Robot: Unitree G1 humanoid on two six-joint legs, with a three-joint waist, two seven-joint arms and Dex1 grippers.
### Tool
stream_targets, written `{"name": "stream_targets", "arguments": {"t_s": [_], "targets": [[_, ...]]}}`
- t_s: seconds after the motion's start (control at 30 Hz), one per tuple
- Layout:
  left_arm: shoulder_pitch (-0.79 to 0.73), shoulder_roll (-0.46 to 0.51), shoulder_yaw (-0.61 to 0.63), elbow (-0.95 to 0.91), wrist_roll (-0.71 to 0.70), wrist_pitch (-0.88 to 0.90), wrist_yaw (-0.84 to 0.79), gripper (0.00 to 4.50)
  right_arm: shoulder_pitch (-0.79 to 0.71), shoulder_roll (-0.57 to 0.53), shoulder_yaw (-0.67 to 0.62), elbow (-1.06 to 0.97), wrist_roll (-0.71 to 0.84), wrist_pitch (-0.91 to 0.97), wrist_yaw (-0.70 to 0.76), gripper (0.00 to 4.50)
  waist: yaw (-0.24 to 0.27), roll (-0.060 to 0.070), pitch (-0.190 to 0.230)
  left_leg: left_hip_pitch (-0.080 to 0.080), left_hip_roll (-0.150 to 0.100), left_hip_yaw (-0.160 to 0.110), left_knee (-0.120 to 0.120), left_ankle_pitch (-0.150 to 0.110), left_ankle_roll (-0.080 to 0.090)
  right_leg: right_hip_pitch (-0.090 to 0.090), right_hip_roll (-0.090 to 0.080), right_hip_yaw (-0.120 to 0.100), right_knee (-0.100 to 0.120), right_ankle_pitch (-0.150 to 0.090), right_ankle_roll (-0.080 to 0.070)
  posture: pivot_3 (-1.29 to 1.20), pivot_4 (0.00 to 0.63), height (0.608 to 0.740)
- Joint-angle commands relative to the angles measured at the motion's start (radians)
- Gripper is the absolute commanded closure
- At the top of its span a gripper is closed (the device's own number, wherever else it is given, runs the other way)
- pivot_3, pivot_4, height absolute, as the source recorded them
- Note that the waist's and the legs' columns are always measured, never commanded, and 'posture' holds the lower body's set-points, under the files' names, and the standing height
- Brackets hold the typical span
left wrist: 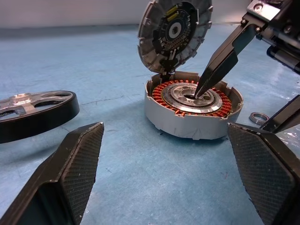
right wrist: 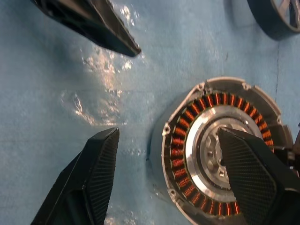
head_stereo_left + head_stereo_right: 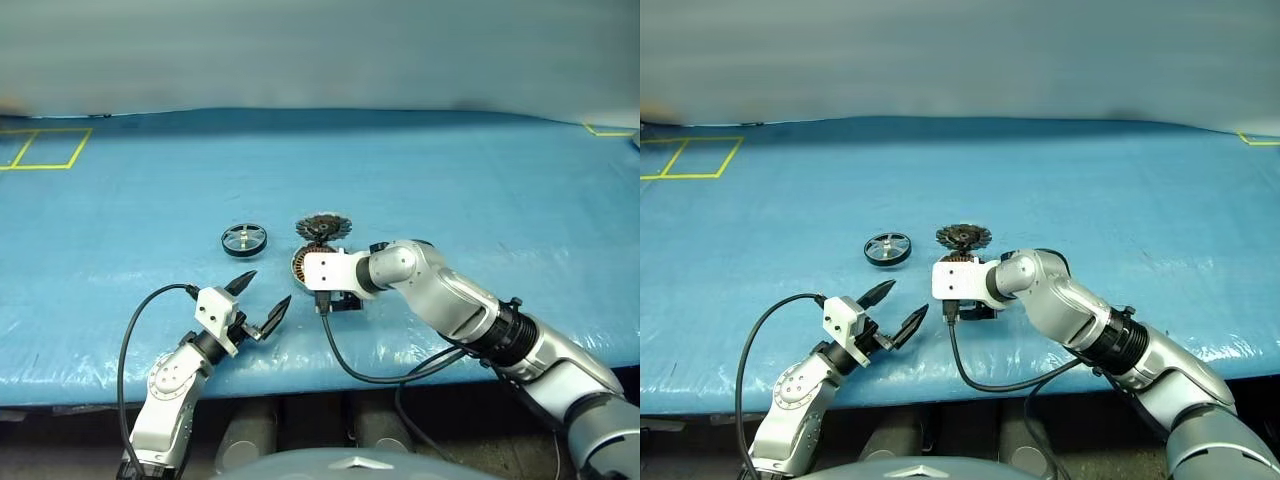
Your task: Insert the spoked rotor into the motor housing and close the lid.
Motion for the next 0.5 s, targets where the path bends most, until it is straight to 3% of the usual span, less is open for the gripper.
{"name": "stream_targets", "arguments": {"t_s": [0.03, 0.3, 0.5], "targets": [[0.002, 0.002, -0.008, -0.031, -0.005, -0.008, -0.011, 0.0, 0.022, -0.008, -0.119, -0.093, 0.04, -0.017, -0.002, 0.97, 0.003, 0.0, 0.0, 0.0, 0.0, 0.0, 0.0, 0.0, 0.0, 0.0, 0.0, 0.0, 0.0, 0.0, 0.0, 0.0, 0.15, 0.74], [0.003, 0.013, -0.01, -0.028, -0.017, -0.02, -0.041, 0.0, 0.268, -0.005, -0.385, -0.217, 0.183, -0.098, -0.058, 0.97, 0.015, -0.001, 0.0, -0.001, 0.0, 0.0, 0.0, 0.0, 0.0, 0.001, -0.001, -0.001, -0.002, 0.0, 0.0, 0.0, 0.15, 0.74], [-0.005, 0.027, -0.008, -0.02, -0.023, -0.026, -0.073, 0.0, 0.596, 0.155, -0.627, -0.251, 0.281, -0.11, -0.26, 0.97, 0.012, -0.001, 0.0, 0.0, 0.0, 0.001, 0.0, 0.0, 0.0, 0.001, -0.001, 0.001, -0.001, 0.0, 0.0, 0.0, 0.15, 0.74]]}}
